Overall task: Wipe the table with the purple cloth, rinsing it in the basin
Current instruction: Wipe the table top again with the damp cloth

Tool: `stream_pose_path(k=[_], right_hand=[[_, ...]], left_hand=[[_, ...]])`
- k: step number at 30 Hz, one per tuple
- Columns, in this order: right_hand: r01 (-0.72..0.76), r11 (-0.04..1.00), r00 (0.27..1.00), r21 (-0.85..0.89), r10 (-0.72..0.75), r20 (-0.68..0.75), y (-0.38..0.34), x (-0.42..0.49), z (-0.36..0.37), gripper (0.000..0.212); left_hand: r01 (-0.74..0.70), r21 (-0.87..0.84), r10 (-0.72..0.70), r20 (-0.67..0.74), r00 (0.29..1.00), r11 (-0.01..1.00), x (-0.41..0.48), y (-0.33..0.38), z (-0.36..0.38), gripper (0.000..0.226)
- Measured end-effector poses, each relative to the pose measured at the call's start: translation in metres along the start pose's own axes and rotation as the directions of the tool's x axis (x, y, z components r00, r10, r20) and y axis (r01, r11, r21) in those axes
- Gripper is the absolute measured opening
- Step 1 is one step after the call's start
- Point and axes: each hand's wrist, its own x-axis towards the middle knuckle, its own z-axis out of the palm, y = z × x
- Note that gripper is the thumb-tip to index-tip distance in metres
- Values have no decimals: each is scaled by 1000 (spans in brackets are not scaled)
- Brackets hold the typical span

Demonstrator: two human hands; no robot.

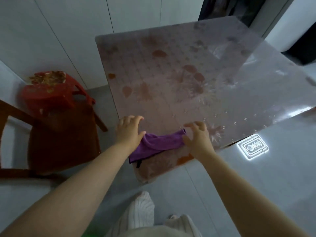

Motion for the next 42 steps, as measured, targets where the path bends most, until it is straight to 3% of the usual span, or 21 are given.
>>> stream_pose_path(k=[3,5,7,9,11,13,16,21,23,28,32,34,39,41,42], right_hand=[[318,944,925,-94,-287,249,-20,-4,35,32],[411,886,866,-215,-305,396,-30,-6,51,37],[469,824,871,-317,-372,322,-33,-3,52,30],[540,750,841,-383,-493,221,-32,0,47,18],[626,720,778,-300,-602,178,-29,4,44,7],[571,816,820,-91,-561,114,-36,6,35,14],[293,953,956,76,-291,-33,-46,15,17,21],[222,968,957,120,-193,-217,-57,41,-29,23],[233,964,948,130,-195,-252,-62,50,-47,21],[219,936,968,277,-171,-185,-92,52,-76,24],[348,937,937,16,-347,-45,-98,41,-90,43],[355,934,933,-32,-357,-39,-91,40,-90,42],[316,942,941,112,-296,-165,-74,32,-92,23],[436,892,896,119,-417,-156,-67,12,-87,23],[484,872,875,73,-481,-60,-62,1,-81,24]], left_hand=[[-208,48,204,82,975,977,-13,-6,18,30],[-287,155,260,177,949,945,-27,-21,32,54],[-312,219,274,188,943,924,-36,-36,46,70],[-355,178,334,135,933,918,-35,-43,47,58],[-366,60,362,72,929,929,-27,-44,42,41],[-302,-114,309,48,950,946,-14,-37,28,34],[-182,-394,242,109,964,901,12,-23,2,32],[-128,-602,261,138,955,788,47,3,-54,26],[-176,-614,282,78,956,769,54,11,-73,29],[-282,-643,289,-98,952,712,57,36,-105,24],[-348,-624,270,-219,938,700,57,45,-122,24],[-369,-586,289,-230,929,721,59,42,-126,24],[-439,-395,362,-257,896,807,51,30,-127,23],[-475,-332,431,-202,880,815,37,18,-122,20],[-479,-308,464,-127,877,822,29,8,-113,19]])
